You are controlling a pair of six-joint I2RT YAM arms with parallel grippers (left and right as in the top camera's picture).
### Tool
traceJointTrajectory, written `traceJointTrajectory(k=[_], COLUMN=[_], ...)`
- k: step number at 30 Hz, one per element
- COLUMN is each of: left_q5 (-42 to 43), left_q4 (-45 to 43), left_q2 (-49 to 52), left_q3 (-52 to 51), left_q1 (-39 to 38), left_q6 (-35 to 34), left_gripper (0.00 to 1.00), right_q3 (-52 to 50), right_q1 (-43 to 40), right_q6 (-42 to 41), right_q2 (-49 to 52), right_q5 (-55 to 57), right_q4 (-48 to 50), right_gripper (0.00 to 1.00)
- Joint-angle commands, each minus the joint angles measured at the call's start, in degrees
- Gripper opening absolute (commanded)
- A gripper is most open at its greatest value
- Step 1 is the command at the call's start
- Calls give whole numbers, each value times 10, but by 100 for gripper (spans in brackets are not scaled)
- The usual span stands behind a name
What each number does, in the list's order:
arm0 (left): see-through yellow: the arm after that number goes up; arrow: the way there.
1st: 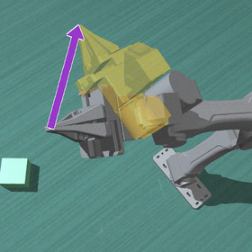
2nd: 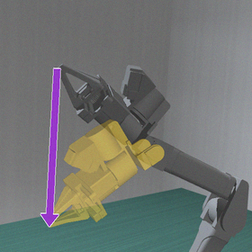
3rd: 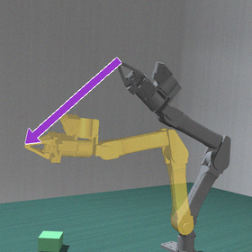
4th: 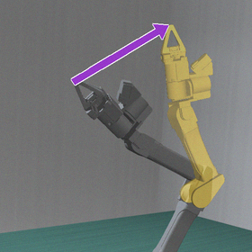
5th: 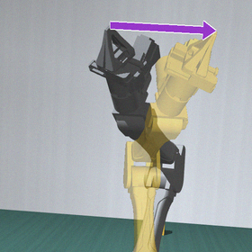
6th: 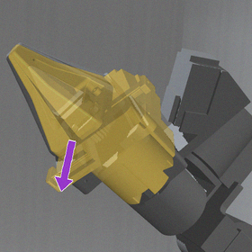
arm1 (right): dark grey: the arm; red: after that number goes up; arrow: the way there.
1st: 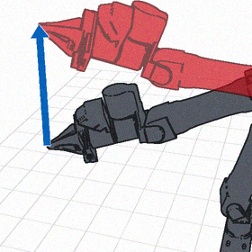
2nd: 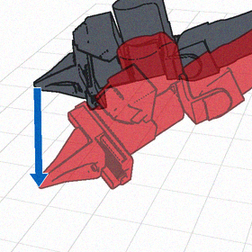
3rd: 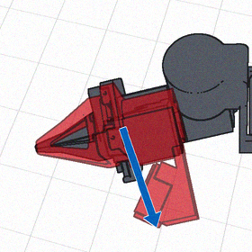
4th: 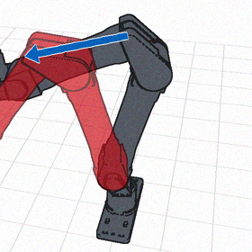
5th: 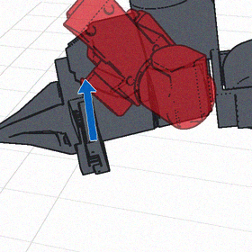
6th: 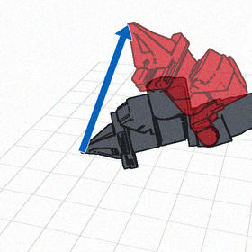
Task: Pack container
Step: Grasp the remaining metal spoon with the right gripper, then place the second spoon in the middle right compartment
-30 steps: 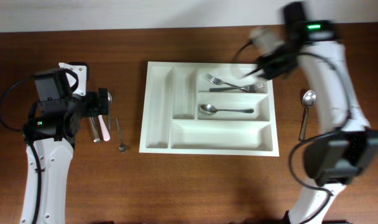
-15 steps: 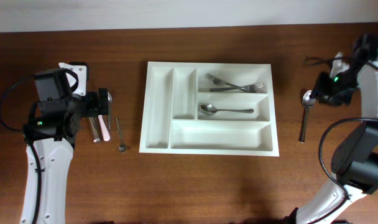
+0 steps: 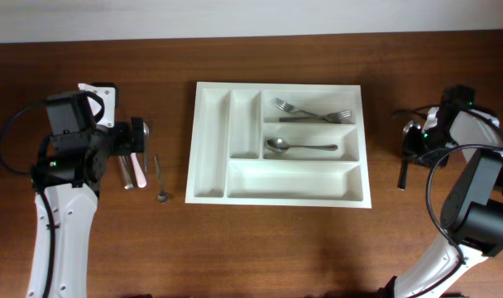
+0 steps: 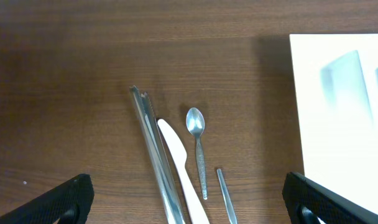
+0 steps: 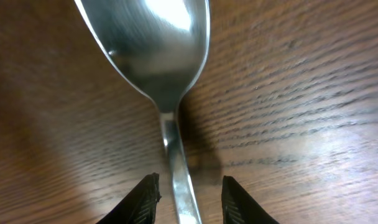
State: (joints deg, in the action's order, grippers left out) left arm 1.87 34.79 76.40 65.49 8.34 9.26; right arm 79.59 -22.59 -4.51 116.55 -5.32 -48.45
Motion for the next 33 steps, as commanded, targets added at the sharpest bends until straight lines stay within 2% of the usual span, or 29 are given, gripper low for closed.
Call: traceJointTrajectory(k=[1, 5, 7, 9, 10, 16, 22, 27, 33], left_q5=[-2, -2, -2, -2, -2, -2, -2, -2, -2], left_q4=[0, 0, 0, 0, 0, 0, 0, 0, 0], left_q2=[2, 2, 2, 2, 2, 2, 2, 2, 2], left_q3=[13, 13, 13, 13, 13, 13, 13, 13, 13], left_q1=[2, 2, 2, 2, 2, 2, 2, 2, 2], left_q6=[7, 7, 7, 7, 7, 7, 7, 7, 7], left_gripper=[99, 99, 99, 99, 99, 99, 99, 99, 99], right_q3=[-20, -31, -32, -31, -31, -15, 47, 136, 170], right_q1=[-4, -4, -4, -3, -3, -4, 1, 49, 174], right_q6=[-7, -7, -7, -7, -7, -4, 4, 83, 245], right_q2=[14, 26, 29, 29, 29, 21, -41, -139, -197], right_q5=[15, 15, 15, 15, 15, 15, 10, -45, -97], right_q4=[14, 25, 25, 28, 29, 23, -21, -73, -103], right_gripper=[34, 30, 21, 5, 4, 4, 4, 4, 4])
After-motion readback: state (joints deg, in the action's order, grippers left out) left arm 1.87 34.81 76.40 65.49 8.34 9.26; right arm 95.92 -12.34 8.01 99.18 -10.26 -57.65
